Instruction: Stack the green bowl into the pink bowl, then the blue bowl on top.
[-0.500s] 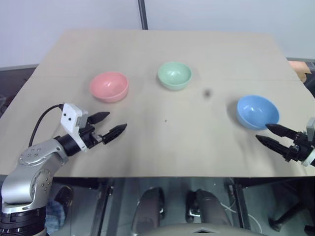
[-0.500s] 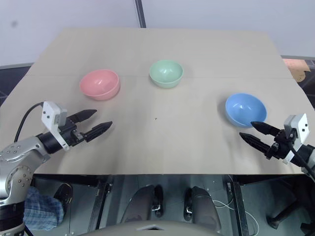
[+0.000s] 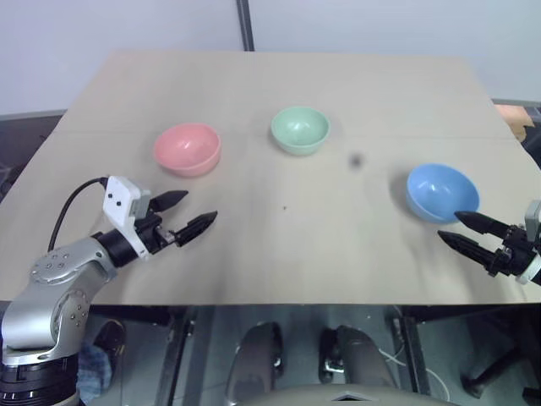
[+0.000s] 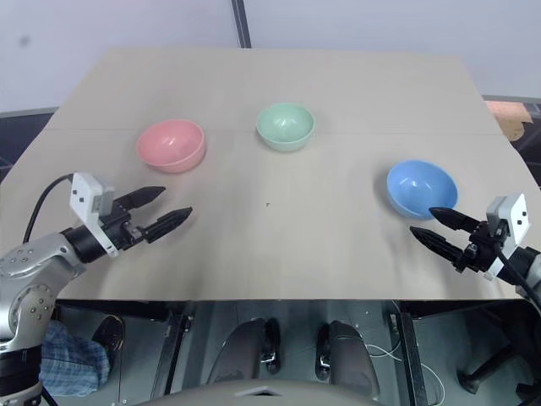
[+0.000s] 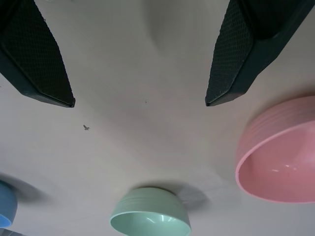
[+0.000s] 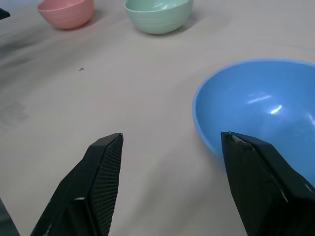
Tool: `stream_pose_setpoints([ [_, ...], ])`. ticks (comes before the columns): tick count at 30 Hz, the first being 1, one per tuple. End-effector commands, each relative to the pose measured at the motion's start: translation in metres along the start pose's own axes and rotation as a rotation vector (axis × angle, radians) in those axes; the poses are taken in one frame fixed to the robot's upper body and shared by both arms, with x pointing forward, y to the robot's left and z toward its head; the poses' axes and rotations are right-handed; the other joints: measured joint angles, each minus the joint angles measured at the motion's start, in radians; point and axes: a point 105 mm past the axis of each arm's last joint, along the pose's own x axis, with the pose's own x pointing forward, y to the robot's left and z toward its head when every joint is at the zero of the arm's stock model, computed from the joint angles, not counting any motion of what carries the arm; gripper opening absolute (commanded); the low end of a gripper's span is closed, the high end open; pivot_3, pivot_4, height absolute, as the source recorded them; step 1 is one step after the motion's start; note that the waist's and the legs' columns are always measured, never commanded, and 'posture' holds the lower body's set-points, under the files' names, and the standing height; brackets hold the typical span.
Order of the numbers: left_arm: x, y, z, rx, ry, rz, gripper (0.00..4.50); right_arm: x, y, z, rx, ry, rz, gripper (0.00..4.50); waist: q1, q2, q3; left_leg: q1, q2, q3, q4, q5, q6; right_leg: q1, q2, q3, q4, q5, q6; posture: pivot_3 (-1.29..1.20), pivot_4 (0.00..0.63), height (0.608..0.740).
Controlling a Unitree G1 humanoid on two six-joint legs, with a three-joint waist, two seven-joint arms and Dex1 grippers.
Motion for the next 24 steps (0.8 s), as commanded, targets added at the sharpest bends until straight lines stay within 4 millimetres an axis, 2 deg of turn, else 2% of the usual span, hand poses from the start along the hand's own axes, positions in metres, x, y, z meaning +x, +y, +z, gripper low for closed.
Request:
stream_pose_setpoints([
  [1, -0.005, 0.005, 0.014, 0.052, -0.034, 0.019, 4.5, -0.001, 0.0, 0.008, -0.034, -0.022, -0.002, 3.49, 0.0, 0.0, 0.0, 0.0, 0.0, 0.0, 0.0, 0.0, 0.0, 0.0, 0.0, 0.0, 0.0, 0.0, 0.0, 0.0, 0.15, 0.74],
  [8, -0.004, 0.005, 0.015, 0.057, -0.034, 0.015, 4.5, 0.0, 0.003, 0.01, -0.033, -0.028, 0.007, 3.49, 0.0, 0.0, 0.0, 0.0, 0.0, 0.0, 0.0, 0.0, 0.0, 0.0, 0.0, 0.0, 0.0, 0.0, 0.0, 0.0, 0.15, 0.74],
  [17, 0.005, 0.018, 0.026, 0.127, 0.006, 0.024, 4.5, 0.02, 0.023, 0.043, -0.101, -0.104, 0.114, 3.49, 0.0, 0.0, 0.0, 0.0, 0.0, 0.0, 0.001, 0.0, 0.0, 0.0, 0.0, 0.0, 0.001, 0.0, 0.0, 0.0, 0.15, 0.74],
  [24, 0.016, 0.036, 0.026, 0.263, 0.111, 0.028, 4.5, 0.034, 0.038, 0.053, -0.132, -0.112, 0.192, 3.49, 0.0, 0.0, 0.0, 0.0, 0.0, 0.0, 0.001, 0.0, 0.0, 0.0, 0.0, 0.0, 0.001, 0.0, 0.0, 0.0, 0.15, 0.74],
])
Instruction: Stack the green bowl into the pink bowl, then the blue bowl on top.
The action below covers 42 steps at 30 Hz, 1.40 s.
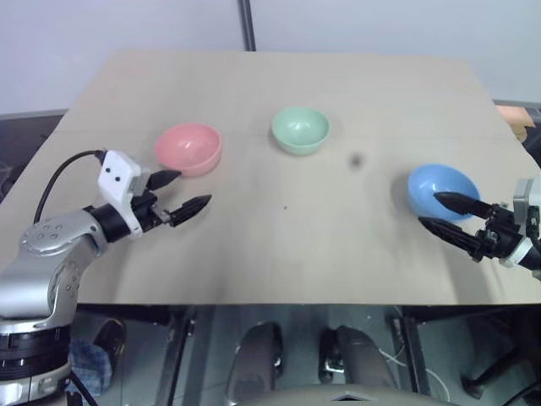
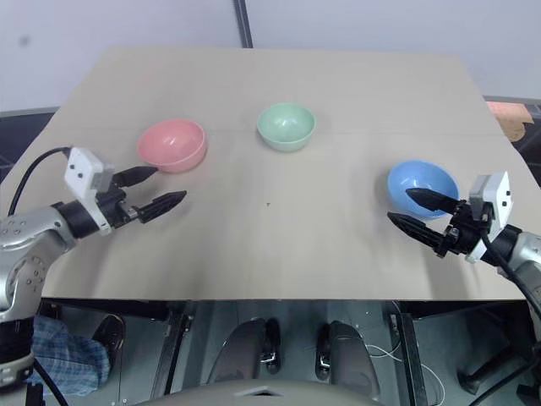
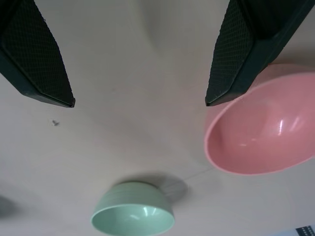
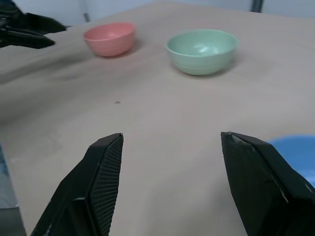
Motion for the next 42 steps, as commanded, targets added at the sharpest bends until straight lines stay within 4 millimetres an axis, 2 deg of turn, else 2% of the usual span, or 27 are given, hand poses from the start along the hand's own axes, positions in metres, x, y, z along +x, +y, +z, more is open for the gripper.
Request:
stream_pose_setpoints([
  [1, 0.003, 0.013, 0.004, 0.141, 0.059, 0.021, 4.5, 0.007, 0.007, 0.016, -0.054, -0.025, 0.041, 3.49, -0.001, 0.0, 0.0, 0.0, 0.0, 0.0, 0.0, 0.0, 0.0, 0.0, 0.0, 0.0, 0.0, 0.0, 0.0, 0.0, 0.15, 0.74],
  [10, 0.025, 0.053, 0.011, 0.377, 0.184, 0.05, 4.5, 0.02, 0.008, 0.02, -0.066, -0.048, 0.066, 3.49, 0.002, 0.0, 0.0, -0.001, 0.0, 0.0, 0.0, 0.0, 0.0, 0.0, 0.0, -0.001, 0.0, 0.0, 0.0, 0.0, 0.15, 0.74],
  [17, 0.047, 0.063, 0.011, 0.455, 0.219, 0.016, 4.5, 0.026, 0.01, 0.027, -0.081, -0.07, 0.062, 3.49, -0.001, 0.0, 0.0, -0.001, 0.0, 0.0, 0.001, 0.001, -0.001, 0.0, 0.001, -0.001, 0.0, 0.0, 0.0, 0.0, 0.15, 0.74],
  [24, 0.074, 0.058, -0.007, 0.539, 0.299, -0.097, 4.5, 0.029, 0.009, 0.034, -0.101, -0.088, 0.053, 3.49, -0.001, -0.001, 0.0, -0.002, -0.001, 0.001, 0.004, 0.0, 0.0, 0.0, 0.001, 0.0, 0.003, 0.0, 0.0, 0.0, 0.15, 0.74],
  [27, 0.082, 0.058, -0.007, 0.607, 0.312, -0.125, 3.71, 0.028, 0.01, 0.035, -0.103, -0.091, 0.05, 3.61, -0.001, -0.001, 0.0, -0.002, 0.0, 0.001, 0.004, 0.0, 0.0, -0.001, 0.001, 0.0, 0.004, 0.0, 0.0, 0.0, 0.15, 0.74],
  [29, 0.087, 0.057, -0.004, 0.621, 0.304, -0.132, 2.61, 0.027, 0.01, 0.036, -0.103, -0.094, 0.045, 3.61, -0.001, -0.001, 0.0, -0.002, 0.0, 0.001, 0.004, 0.0, 0.0, -0.001, 0.001, 0.0, 0.004, 0.0, 0.0, 0.0, 0.15, 0.74],
  [30, 0.088, 0.057, -0.003, 0.625, 0.301, -0.138, 2.24, 0.027, 0.01, 0.036, -0.103, -0.094, 0.042, 3.61, -0.001, -0.001, 0.0, -0.002, 0.0, 0.001, 0.004, 0.0, 0.0, -0.001, 0.001, 0.0, 0.004, 0.0, 0.0, 0.0, 0.15, 0.74],
  [34, 0.09, 0.055, 0.001, 0.658, 0.291, -0.167, 0.27, 0.026, 0.009, 0.035, -0.102, -0.094, 0.034, 3.61, -0.002, -0.001, 0.0, -0.002, 0.0, 0.001, 0.004, 0.001, 0.0, -0.001, 0.001, 0.0, 0.004, 0.0, 0.0, 0.0, 0.15, 0.74],
  [35, 0.091, 0.054, 0.003, 0.666, 0.285, -0.182, 0.05, 0.026, 0.009, 0.035, -0.102, -0.095, 0.033, 3.61, -0.002, -0.001, 0.0, -0.002, 0.0, 0.001, 0.004, 0.001, 0.0, -0.001, 0.001, 0.0, 0.004, 0.0, 0.0, 0.0, 0.15, 0.74],
  [39, 0.097, 0.036, 0.01, 0.723, 0.256, -0.289, 0.05, 0.026, 0.008, 0.034, -0.1, -0.095, 0.034, 3.61, -0.002, -0.001, 0.0, -0.002, 0.0, 0.001, 0.005, 0.001, -0.001, -0.001, 0.001, 0.0, 0.004, 0.0, 0.0, 0.0, 0.15, 0.74],
  [42, 0.104, 0.01, 0.018, 0.797, 0.196, -0.412, 0.05, 0.027, 0.007, 0.034, -0.101, -0.096, 0.037, 3.61, -0.001, -0.001, 0.0, -0.002, 0.0, 0.001, 0.005, 0.001, -0.001, -0.001, 0.001, 0.0, 0.004, 0.0, 0.0, 0.0, 0.15, 0.74],
])
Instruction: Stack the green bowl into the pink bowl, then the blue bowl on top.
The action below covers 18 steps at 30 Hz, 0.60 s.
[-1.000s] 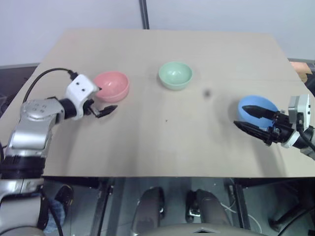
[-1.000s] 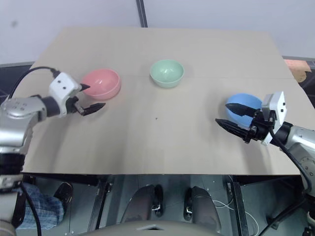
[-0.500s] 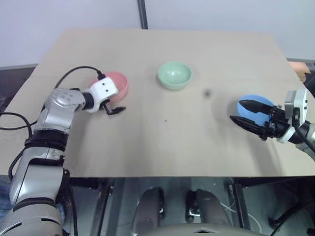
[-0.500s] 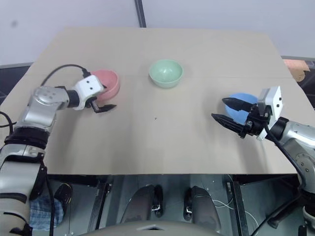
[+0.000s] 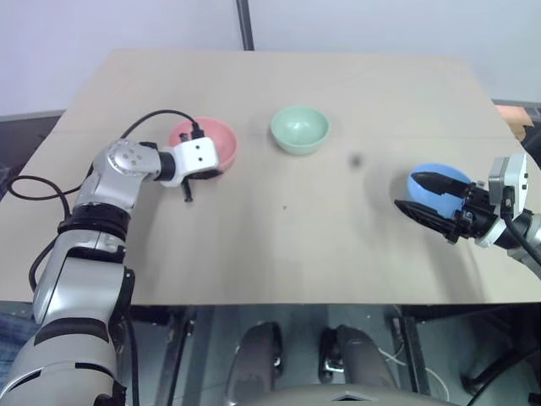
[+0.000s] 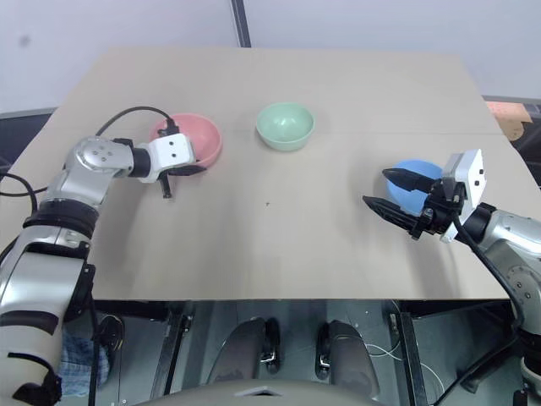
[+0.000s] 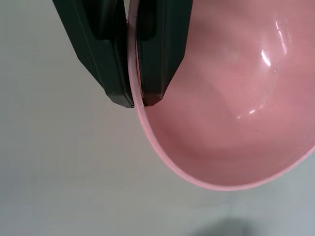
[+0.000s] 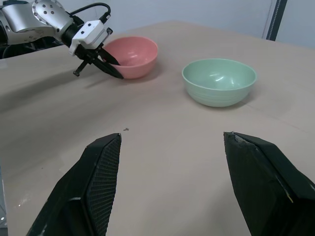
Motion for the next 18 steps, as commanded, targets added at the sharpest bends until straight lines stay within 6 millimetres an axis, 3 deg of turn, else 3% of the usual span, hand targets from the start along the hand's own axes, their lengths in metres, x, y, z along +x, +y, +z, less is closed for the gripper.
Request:
stream_pose_setpoints([
  [1, 0.003, -0.002, 0.046, 0.184, -0.127, -0.065, 0.05, 0.0, 0.001, 0.014, -0.049, -0.041, 0.008, 3.61, 0.001, 0.0, 0.0, 0.0, 0.0, 0.0, 0.0, 0.001, -0.002, 0.0, 0.0, 0.0, 0.0, 0.0, 0.0, 0.0, 0.15, 0.74],
  [5, 0.01, -0.019, 0.08, 0.291, -0.222, -0.154, 0.05, 0.001, -0.001, 0.014, -0.052, -0.038, 0.016, 3.61, 0.0, 0.0, 0.0, 0.0, 0.0, 0.0, 0.0, 0.001, -0.002, 0.0, 0.0, 0.0, 0.0, 0.0, 0.0, 0.0, 0.15, 0.74],
  [8, 0.013, -0.048, 0.099, 0.386, -0.265, -0.293, 0.05, 0.003, -0.001, 0.014, -0.053, -0.038, 0.022, 3.61, -0.005, 0.0, 0.0, 0.001, 0.0, 0.0, 0.0, 0.002, -0.003, 0.0, 0.001, 0.001, 0.0, 0.0, 0.0, 0.0, 0.15, 0.74],
  [14, 0.003, -0.099, 0.112, 0.501, -0.309, -0.535, 0.05, 0.003, -0.001, 0.015, -0.057, -0.036, 0.023, 3.61, -0.006, 0.0, 0.0, 0.002, 0.001, 0.001, 0.0, 0.002, -0.003, 0.0, 0.001, 0.002, 0.001, 0.0, 0.0, 0.0, 0.15, 0.74],
  [18, -0.002, -0.104, 0.11, 0.518, -0.29, -0.578, 0.05, 0.002, -0.001, 0.016, -0.057, -0.036, 0.016, 3.61, -0.001, 0.0, 0.0, 0.001, 0.001, 0.001, 0.001, 0.002, -0.003, 0.0, 0.001, 0.002, 0.001, 0.0, 0.0, 0.0, 0.15, 0.74],
])
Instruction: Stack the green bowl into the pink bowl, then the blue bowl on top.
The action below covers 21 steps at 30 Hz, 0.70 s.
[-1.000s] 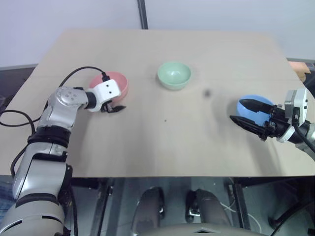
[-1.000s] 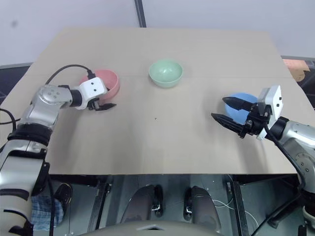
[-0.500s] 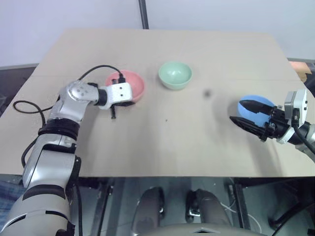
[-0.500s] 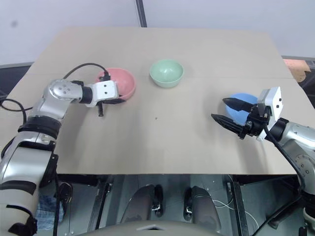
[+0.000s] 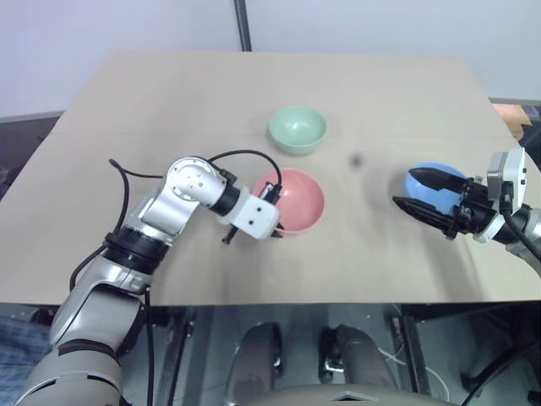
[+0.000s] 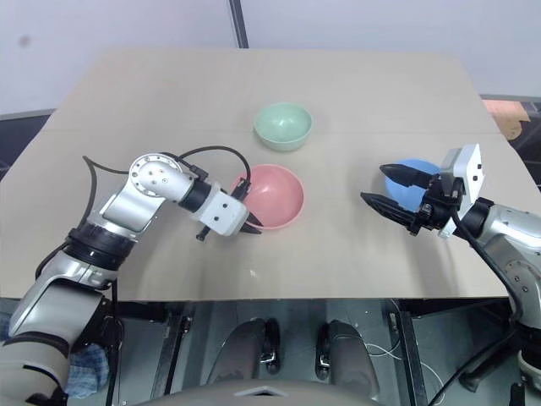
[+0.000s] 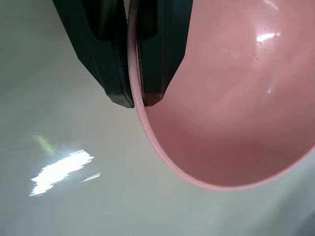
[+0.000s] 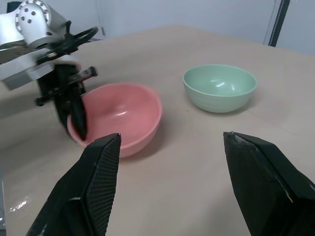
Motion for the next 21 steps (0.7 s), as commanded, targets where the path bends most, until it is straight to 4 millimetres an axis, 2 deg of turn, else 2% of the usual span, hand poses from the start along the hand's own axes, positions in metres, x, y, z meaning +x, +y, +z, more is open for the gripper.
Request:
stream_pose_setpoints([
  [1, -0.008, -0.001, 0.006, 0.026, 0.003, -0.018, 0.05, -0.003, 0.001, 0.011, -0.042, -0.027, -0.006, 3.61, 0.001, 0.0, 0.0, 0.0, 0.0, 0.0, 0.0, 0.0, 0.0, 0.0, 0.0, 0.0, 0.0, 0.0, 0.0, 0.0, 0.15, 0.74],
  [3, -0.008, 0.0, 0.004, 0.028, 0.008, -0.013, 0.05, -0.003, 0.001, 0.011, -0.04, -0.029, -0.009, 3.61, 0.002, 0.0, 0.0, 0.0, 0.0, 0.0, 0.0, 0.0, 0.0, 0.0, 0.0, 0.0, 0.0, 0.0, 0.0, 0.0, 0.15, 0.74],
  [4, -0.008, 0.001, 0.004, 0.031, 0.01, -0.007, 0.82, -0.004, 0.0, 0.011, -0.04, -0.028, -0.009, 3.61, 0.002, 0.0, 0.0, 0.0, 0.0, 0.0, 0.0, 0.0, 0.0, 0.0, 0.0, 0.0, 0.0, 0.0, 0.0, 0.0, 0.15, 0.74],
  [9, -0.007, 0.012, 0.004, 0.03, -0.002, 0.072, 2.76, -0.003, 0.0, 0.01, -0.037, -0.027, -0.009, 3.61, 0.002, 0.0, 0.0, 0.0, 0.0, -0.001, 0.0, 0.0, 0.0, 0.0, 0.0, 0.0, 0.0, 0.0, 0.0, 0.0, 0.15, 0.74],
  [11, -0.007, 0.017, 0.006, 0.026, -0.019, 0.105, 3.73, -0.002, 0.0, 0.01, -0.037, -0.025, -0.006, 3.61, 0.002, 0.0, 0.0, 0.0, 0.0, -0.001, 0.0, 0.0, 0.0, 0.0, 0.0, 0.0, 0.0, 0.0, 0.0, 0.0, 0.15, 0.74],
  [13, -0.006, 0.008, 0.006, 0.021, -0.038, 0.124, 4.43, -0.001, 0.001, 0.009, -0.036, -0.026, -0.003, 3.61, 0.001, 0.0, 0.0, 0.0, 0.0, -0.001, 0.0, 0.0, 0.0, 0.0, 0.0, 0.0, 0.0, 0.0, 0.0, 0.0, 0.15, 0.74],
  [15, -0.006, -0.008, 0.007, 0.002, -0.061, 0.133, 4.43, 0.0, 0.001, 0.01, -0.035, -0.029, 0.0, 3.61, -0.007, 0.001, 0.0, 0.0, 0.0, 0.0, 0.0, 0.0, 0.0, 0.0, 0.0, 0.0, 0.0, 0.0, 0.0, 0.0, 0.15, 0.74],
  [17, -0.01, -0.012, 0.012, -0.044, -0.105, 0.164, 4.43, 0.0, 0.001, 0.01, -0.036, -0.028, 0.003, 3.61, -0.014, 0.001, 0.0, 0.001, 0.001, 0.001, -0.001, 0.0, 0.0, 0.0, 0.0, 0.001, 0.0, 0.0, 0.0, 0.0, 0.15, 0.74],
  [19, -0.018, -0.009, 0.015, -0.098, -0.138, 0.204, 4.43, 0.0, 0.001, 0.01, -0.035, -0.027, 0.004, 3.61, -0.01, 0.0, 0.0, 0.001, 0.001, 0.0, -0.001, 0.0, 0.0, 0.0, 0.0, 0.001, 0.0, 0.0, 0.0, 0.0, 0.15, 0.74],
  [21, -0.031, 0.006, 0.011, -0.137, -0.135, 0.293, 4.43, -0.001, 0.0, 0.01, -0.034, -0.027, 0.005, 3.61, 0.003, 0.0, 0.0, 0.0, 0.001, -0.001, 0.0, 0.0, 0.0, 0.0, 0.0, -0.001, 0.0, 0.0, 0.0, 0.0, 0.15, 0.74],
])
